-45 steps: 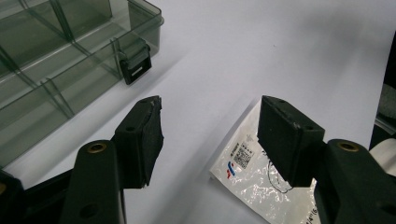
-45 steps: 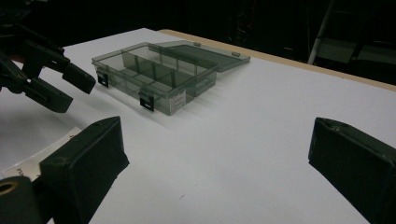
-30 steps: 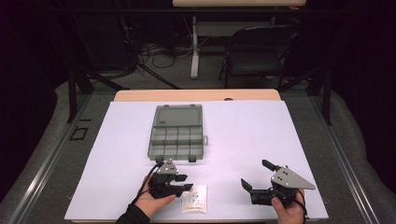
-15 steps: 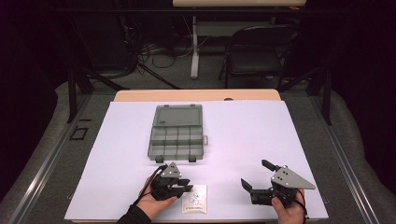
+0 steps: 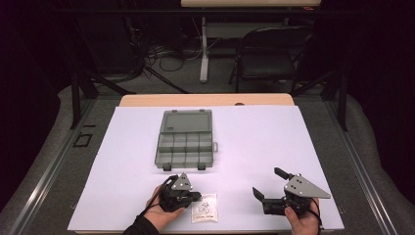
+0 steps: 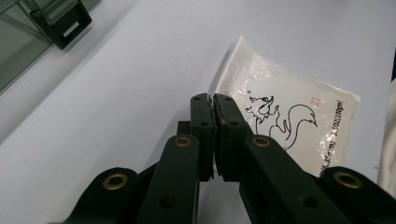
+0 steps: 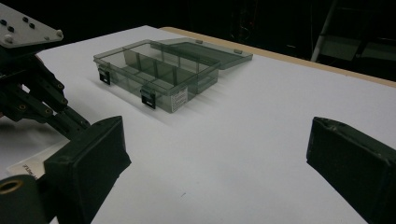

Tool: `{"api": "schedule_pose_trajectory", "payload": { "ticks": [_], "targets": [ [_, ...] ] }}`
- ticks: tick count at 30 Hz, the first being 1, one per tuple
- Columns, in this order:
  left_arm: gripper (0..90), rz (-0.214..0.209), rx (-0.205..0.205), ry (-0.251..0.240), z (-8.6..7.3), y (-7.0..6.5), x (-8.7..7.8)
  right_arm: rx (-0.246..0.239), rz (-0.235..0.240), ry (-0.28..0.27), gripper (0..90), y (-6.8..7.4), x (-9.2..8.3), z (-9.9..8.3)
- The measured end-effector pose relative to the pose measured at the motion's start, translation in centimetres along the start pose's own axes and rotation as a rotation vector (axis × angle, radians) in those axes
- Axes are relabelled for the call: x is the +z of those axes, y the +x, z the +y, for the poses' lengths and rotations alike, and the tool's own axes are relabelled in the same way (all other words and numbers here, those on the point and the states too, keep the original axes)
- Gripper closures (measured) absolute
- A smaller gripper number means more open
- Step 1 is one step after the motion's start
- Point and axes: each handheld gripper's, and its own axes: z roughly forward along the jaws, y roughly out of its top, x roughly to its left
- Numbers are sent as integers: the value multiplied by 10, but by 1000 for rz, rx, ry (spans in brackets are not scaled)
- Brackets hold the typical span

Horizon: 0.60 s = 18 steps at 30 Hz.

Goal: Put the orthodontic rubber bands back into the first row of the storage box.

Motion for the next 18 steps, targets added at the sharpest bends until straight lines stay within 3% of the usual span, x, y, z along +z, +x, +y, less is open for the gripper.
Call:
{"api": "schedule_pose_trajectory", "payload": {
  "ticks": [12, 18],
  "targets": [
    [895, -14, -3, -4, 0, 2, -2, 0, -2, 4, 45, 0, 0, 0],
    [896, -17, -7, -46, 2, 2, -12, 1, 0, 3, 45, -1, -1, 0]
  ]
}}
